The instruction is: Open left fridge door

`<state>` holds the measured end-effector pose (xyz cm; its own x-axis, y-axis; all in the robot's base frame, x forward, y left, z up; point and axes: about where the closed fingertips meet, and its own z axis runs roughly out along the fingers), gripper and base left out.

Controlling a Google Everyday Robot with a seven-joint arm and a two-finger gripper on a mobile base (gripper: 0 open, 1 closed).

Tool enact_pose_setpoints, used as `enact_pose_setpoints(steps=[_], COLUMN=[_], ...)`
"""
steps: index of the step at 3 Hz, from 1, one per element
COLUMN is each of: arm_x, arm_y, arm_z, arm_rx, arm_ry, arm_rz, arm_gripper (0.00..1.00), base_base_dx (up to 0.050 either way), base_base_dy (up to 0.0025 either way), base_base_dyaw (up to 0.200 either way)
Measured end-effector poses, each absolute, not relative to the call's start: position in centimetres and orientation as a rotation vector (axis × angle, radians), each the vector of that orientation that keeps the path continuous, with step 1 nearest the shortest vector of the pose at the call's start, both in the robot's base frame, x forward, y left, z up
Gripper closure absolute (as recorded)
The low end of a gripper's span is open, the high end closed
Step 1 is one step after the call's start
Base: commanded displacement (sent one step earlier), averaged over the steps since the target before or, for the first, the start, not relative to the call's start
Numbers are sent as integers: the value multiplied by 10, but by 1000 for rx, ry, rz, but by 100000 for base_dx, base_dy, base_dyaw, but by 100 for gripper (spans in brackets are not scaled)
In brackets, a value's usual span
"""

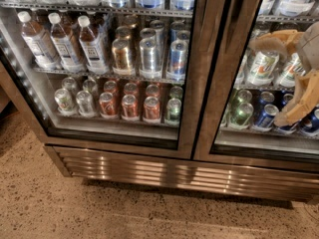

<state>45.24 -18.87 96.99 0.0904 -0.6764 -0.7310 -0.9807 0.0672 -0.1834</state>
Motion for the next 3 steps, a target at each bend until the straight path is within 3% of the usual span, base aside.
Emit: enact_pose_setpoints(steps=[3], arm_x=[430], arm_y=[-187], arm_z=[1039], arm_rx=[-1659], arm_ry=[1557], arm_rz=[403], arm_gripper=[0], base_base_dx=[0], base_base_dy=[0], base_base_dyaw=[0])
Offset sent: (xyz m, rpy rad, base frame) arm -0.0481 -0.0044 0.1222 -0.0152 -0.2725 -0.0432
